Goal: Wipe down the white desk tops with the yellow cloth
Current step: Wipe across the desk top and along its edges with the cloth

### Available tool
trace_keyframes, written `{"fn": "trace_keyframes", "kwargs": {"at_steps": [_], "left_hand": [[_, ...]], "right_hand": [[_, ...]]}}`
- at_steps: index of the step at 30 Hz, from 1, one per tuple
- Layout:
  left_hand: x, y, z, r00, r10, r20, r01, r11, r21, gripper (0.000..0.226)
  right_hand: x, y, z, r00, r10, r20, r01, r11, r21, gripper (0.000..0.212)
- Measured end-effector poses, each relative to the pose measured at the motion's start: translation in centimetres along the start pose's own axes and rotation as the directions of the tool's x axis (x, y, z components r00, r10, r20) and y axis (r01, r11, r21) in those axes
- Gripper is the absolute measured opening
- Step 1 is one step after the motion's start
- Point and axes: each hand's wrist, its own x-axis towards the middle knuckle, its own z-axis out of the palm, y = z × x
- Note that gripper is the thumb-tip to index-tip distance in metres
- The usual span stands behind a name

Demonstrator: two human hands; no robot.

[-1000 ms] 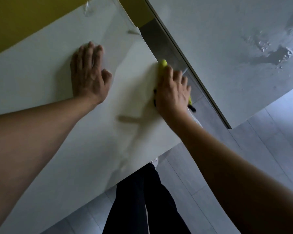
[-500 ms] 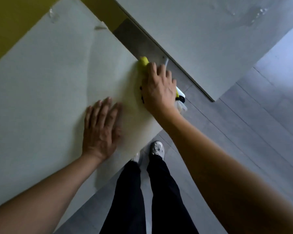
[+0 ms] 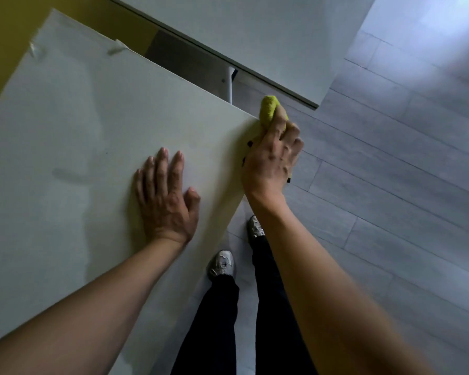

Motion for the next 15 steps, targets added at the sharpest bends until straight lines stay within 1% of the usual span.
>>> {"fn": "trace_keyframes", "kwargs": {"at_steps": [2,4,8,11,13,15], "left_hand": [[0.0,-0.1,0.1,1.0,-0.003,0.002,0.003,1.0,0.001,0.074],[-0.1,-0.3,0.0,1.0,0.003,0.011,-0.003,1.0,-0.006,0.075],[-0.3,-0.3,0.1,1.0,0.009,0.007,-0.009,1.0,-0.008,0.074],[-0.4,-0.4,0.2,1.0,0.009,-0.003,-0.009,1.0,0.002,0.074],[-0.5,-0.5,0.2,1.0,0.01,-0.001,-0.01,1.0,-0.003,0.074],[-0.4,-0.4,0.3,1.0,0.013,-0.016,-0.013,1.0,-0.01,0.073]], "right_hand": [[-2.2,-0.1,0.2,0.994,0.097,-0.041,-0.093,0.991,0.092,0.065],[-4.5,-0.5,0.6,0.983,0.169,-0.069,-0.155,0.972,0.175,0.063],[-8.2,-0.1,0.4,0.981,0.191,-0.039,-0.174,0.949,0.264,0.063],[-9.2,0.7,-0.1,0.977,0.203,-0.067,-0.172,0.931,0.321,0.062],[-8.8,1.1,-0.8,0.96,0.242,-0.139,-0.173,0.908,0.382,0.06],[-7.6,1.9,-1.8,0.906,0.337,-0.255,-0.185,0.859,0.477,0.056]]}}
